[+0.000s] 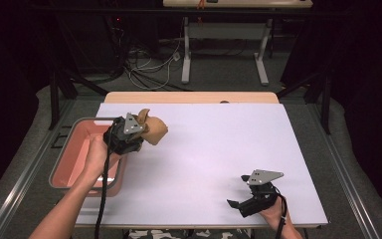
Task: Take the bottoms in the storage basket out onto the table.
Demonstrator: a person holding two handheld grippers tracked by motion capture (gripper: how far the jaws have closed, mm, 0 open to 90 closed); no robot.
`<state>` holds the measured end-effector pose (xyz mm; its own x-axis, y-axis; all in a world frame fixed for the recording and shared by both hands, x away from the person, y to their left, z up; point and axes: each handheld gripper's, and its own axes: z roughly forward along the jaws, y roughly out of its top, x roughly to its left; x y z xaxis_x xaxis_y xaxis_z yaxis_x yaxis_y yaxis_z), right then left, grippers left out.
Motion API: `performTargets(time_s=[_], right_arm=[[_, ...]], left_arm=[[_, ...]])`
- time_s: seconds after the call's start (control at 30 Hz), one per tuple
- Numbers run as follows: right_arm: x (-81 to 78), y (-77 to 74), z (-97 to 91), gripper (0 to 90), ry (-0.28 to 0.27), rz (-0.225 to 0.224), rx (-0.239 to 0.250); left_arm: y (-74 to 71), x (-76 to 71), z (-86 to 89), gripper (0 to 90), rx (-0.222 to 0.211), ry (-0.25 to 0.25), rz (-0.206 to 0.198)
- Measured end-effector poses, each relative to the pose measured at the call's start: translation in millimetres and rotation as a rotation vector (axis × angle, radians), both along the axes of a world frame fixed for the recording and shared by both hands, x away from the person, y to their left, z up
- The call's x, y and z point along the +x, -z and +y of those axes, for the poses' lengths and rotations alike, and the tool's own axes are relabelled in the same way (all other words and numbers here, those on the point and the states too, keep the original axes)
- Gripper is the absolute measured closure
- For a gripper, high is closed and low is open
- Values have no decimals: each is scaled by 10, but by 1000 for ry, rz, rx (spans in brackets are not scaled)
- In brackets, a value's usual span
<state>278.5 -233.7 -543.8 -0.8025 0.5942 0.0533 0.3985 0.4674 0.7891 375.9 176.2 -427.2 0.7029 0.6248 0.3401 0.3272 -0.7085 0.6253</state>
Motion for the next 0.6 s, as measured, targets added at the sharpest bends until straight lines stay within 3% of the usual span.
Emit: performTargets(time_s=[0.6], right_arm=[[0,2,-4,8,1,0,2]], left_arm=[[47,-15,-227,642,3,53,9]])
